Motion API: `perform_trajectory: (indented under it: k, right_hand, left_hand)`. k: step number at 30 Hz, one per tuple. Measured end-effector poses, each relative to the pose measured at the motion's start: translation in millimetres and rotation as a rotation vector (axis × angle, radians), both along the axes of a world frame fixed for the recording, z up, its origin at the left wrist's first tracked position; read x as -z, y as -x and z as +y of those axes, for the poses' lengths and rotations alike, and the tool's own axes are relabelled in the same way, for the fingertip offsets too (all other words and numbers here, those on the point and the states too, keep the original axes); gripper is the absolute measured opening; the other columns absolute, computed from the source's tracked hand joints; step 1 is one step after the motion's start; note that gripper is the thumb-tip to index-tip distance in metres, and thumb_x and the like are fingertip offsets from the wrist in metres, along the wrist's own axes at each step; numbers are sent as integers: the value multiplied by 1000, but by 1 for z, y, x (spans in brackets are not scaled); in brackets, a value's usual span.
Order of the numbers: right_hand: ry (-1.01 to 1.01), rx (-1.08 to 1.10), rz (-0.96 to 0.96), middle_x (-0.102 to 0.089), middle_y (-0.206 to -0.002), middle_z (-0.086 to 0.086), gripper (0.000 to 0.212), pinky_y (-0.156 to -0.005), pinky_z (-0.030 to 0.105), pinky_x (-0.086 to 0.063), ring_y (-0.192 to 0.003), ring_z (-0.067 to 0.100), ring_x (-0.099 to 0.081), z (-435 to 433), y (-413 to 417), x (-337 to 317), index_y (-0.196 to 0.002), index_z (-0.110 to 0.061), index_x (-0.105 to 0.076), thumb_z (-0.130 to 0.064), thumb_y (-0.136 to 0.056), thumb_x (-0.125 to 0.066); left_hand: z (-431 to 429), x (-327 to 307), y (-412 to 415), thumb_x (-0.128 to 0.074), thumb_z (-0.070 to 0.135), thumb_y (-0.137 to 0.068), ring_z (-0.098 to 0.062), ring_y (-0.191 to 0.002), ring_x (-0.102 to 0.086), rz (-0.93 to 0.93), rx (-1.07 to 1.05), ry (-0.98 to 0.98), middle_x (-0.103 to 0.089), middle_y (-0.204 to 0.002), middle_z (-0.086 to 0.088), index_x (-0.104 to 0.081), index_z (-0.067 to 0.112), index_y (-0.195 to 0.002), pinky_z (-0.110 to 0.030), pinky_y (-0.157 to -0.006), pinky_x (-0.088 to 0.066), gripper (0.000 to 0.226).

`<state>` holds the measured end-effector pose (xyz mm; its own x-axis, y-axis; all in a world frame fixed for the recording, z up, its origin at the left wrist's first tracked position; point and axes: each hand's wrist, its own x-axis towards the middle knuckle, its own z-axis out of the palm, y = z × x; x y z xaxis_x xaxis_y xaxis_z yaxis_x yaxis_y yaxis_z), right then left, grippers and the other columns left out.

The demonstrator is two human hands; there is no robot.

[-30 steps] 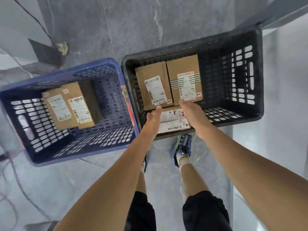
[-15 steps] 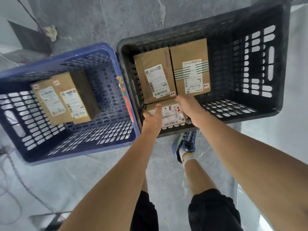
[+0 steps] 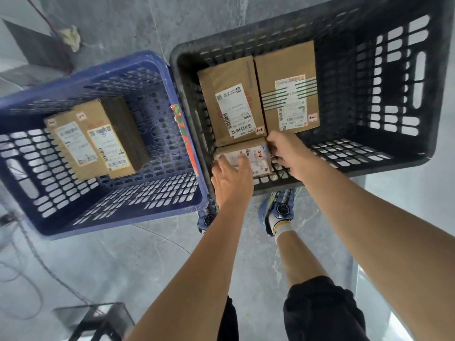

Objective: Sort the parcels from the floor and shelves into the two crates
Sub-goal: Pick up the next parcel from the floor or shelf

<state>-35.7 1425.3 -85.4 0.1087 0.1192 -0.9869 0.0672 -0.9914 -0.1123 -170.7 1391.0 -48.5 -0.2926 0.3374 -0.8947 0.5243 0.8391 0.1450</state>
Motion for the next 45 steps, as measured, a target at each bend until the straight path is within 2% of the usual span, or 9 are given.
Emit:
perform_trajectory:
  k: [5, 10, 14, 21, 27, 31, 38, 43, 45]
  right_hand:
    - [28, 16, 40, -78, -114, 16, 42, -98, 49, -60, -108, 31, -74, -11, 4, 14, -121, -3, -68, -26, -95, -45]
    - [4, 91, 67, -71, -125, 24, 44, -85, 42, -49, -95, 25, -65, -17, 7, 37, -113, -9, -68, -34, -80, -52]
    - [8, 158, 108, -78, -108, 7, 29, -84, 32, -51, -93, 18, -70, -17, 11, 48, -118, -11, -67, -18, -98, -48]
    - [-25, 110, 96, -71, -126, 1, 27, -119, 48, -38, -122, 22, -62, -19, 7, 26, -116, -23, -70, -36, -98, -55]
    - [-224, 235, 6, -43, -162, -6, 51, -126, 46, -28, -149, 15, -38, 11, -18, -85, -159, -22, -43, -37, -111, -45]
    - [-424, 323, -27, -48, -156, -11, 55, -127, 46, -28, -147, 13, -41, 47, -40, -194, -156, -26, -48, -47, -106, -51]
    - [-822, 451, -123, -35, -168, -7, 55, -130, 46, -22, -156, 16, -31, 101, -78, -424, -163, -27, -35, -44, -112, -43]
    - [-1011, 681, -209, -60, -117, -22, 31, -84, 18, -45, -109, 3, -58, 94, -91, -580, -136, -32, -55, -44, -110, -47]
    - [-1091, 777, -272, -64, -111, -21, 23, -82, 18, -48, -104, 2, -61, 80, -94, -635, -124, -33, -64, -43, -110, -48]
  left_hand:
    - [-10, 24, 8, -28, 44, -109, -33, -140, -42, -138, 177, 44, -43, -155, -14, -41, 14, -150, -42, -114, -35, 53]
    - [3, 46, 4, -18, 29, -109, -46, -140, -37, -195, 363, 144, -34, -156, -19, -36, 20, -142, -58, -114, -34, 39]
    - [9, 67, 2, -17, 46, -107, -39, -143, -37, -247, 159, 183, -39, -157, -17, -40, 18, -148, -50, -119, -29, 55]
    - [20, 54, 1, -23, 61, -104, -31, -151, -28, -250, 19, 257, -27, -167, -11, -25, 21, -161, -48, -124, -21, 70]
    - [63, -63, -4, -36, 53, -107, -26, -145, -39, -372, -113, 79, -40, -159, -6, -38, 18, -155, -38, -119, -29, 59]
    - [105, -172, -3, -42, 73, -96, -18, -147, -37, -448, -161, -57, -38, -161, 5, -39, 32, -155, -51, -122, -26, 72]
    - [189, -382, -33, -47, 62, -99, -20, -143, -43, -603, -48, -298, -42, -159, -2, -35, 20, -157, -45, -121, -31, 73]
    - [211, -518, -64, -51, 58, -99, -14, -128, -54, -752, 158, -468, -56, -144, 1, -55, 24, -140, -41, -110, -41, 53]
    - [211, -570, -76, -50, 60, -99, -11, -124, -56, -821, 259, -510, -60, -138, 5, -58, 29, -132, -42, -108, -42, 46]
